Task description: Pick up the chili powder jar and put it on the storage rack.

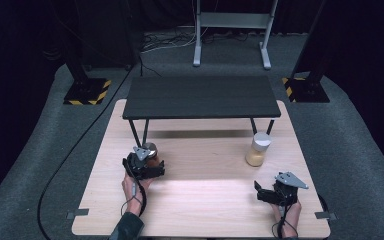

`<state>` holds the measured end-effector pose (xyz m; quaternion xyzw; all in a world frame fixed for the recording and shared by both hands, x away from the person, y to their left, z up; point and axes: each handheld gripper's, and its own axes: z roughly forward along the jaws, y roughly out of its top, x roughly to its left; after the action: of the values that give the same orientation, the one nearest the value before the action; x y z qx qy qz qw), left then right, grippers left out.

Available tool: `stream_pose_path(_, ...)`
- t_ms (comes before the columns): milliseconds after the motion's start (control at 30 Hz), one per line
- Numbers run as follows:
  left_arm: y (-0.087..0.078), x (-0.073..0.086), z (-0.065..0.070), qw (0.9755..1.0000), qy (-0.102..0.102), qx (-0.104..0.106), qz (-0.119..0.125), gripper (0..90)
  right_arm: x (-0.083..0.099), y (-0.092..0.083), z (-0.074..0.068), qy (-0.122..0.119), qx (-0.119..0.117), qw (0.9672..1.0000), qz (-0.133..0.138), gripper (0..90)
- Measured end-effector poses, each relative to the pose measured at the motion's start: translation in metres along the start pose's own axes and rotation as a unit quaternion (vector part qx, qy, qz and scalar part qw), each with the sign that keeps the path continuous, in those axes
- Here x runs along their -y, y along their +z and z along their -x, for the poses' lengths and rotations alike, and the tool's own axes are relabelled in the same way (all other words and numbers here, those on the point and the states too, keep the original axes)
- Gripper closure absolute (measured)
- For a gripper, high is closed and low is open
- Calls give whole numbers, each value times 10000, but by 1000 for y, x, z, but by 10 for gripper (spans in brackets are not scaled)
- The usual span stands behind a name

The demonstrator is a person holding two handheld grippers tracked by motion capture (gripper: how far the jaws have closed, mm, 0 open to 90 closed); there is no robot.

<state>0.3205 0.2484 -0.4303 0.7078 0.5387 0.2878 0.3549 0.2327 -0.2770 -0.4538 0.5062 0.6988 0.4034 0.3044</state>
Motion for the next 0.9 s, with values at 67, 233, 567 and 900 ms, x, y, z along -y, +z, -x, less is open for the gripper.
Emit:
stream_pose_path(67, 2, -1, 1, 10000, 1, -38, -9, 0, 0, 0, 0, -7, 5, 10000, 1, 0)
stream_pose_path(233, 3, -3, 0, 9999, -103, -54, -49, 8, 0, 0, -1, -15, 33, 10000, 11, 0)
stream_pose_path(567, 3, -3, -1, 9998, -148, -51, -83, 187, 1, 0, -2, -12, 43, 10000, 26, 0)
stream_pose_path(900, 2, -1, -9, 9998, -42, 199, -31, 309, 1, -1, -1, -9, 32, 10000, 36, 0)
